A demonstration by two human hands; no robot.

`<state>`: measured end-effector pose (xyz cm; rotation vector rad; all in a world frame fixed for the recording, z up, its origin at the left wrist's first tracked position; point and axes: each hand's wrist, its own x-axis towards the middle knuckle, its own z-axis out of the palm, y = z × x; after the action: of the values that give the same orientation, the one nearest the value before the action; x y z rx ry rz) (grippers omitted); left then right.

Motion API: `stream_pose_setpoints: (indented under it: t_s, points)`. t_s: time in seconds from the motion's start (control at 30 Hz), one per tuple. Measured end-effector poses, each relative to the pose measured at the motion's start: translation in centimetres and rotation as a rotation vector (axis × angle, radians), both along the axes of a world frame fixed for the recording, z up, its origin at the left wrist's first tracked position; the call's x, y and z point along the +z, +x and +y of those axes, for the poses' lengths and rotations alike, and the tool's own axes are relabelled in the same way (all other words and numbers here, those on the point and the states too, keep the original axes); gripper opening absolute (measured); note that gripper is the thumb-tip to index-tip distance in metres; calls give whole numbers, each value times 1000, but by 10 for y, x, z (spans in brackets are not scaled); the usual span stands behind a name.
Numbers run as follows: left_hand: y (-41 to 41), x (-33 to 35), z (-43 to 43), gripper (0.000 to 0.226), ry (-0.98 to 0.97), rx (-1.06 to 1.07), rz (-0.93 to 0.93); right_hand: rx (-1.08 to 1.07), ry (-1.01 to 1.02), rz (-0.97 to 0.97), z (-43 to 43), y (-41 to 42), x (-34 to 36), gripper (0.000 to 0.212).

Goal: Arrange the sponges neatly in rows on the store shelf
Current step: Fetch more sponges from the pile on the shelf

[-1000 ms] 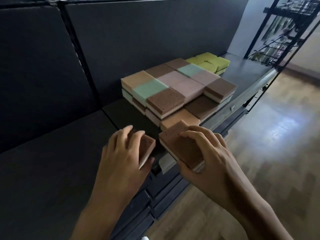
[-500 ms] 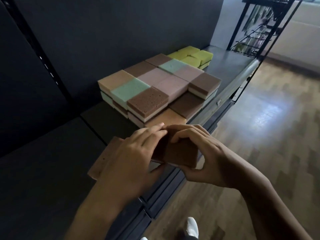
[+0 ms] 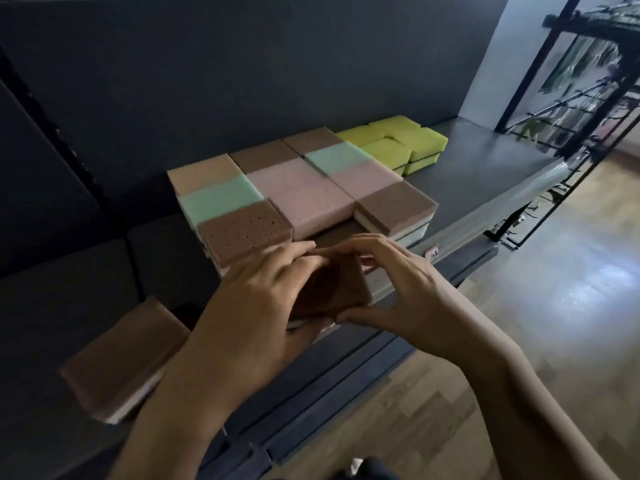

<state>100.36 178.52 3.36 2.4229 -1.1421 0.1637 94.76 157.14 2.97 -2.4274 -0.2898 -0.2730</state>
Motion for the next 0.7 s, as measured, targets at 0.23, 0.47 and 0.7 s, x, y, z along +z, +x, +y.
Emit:
stream_pose_setpoints:
  t_s: [0.23, 0.47, 0.7]
  points:
    - [-10, -2, -34, 58, -60, 92, 36, 103, -39, -13, -40, 14, -4, 77]
    - [-6, 0, -48, 57, -53, 156, -23, 112, -41, -5, -54, 27, -3, 79]
    - [6, -2, -52, 51, -39, 198, -71, -25, -75, -131, -67, 21, -4, 65]
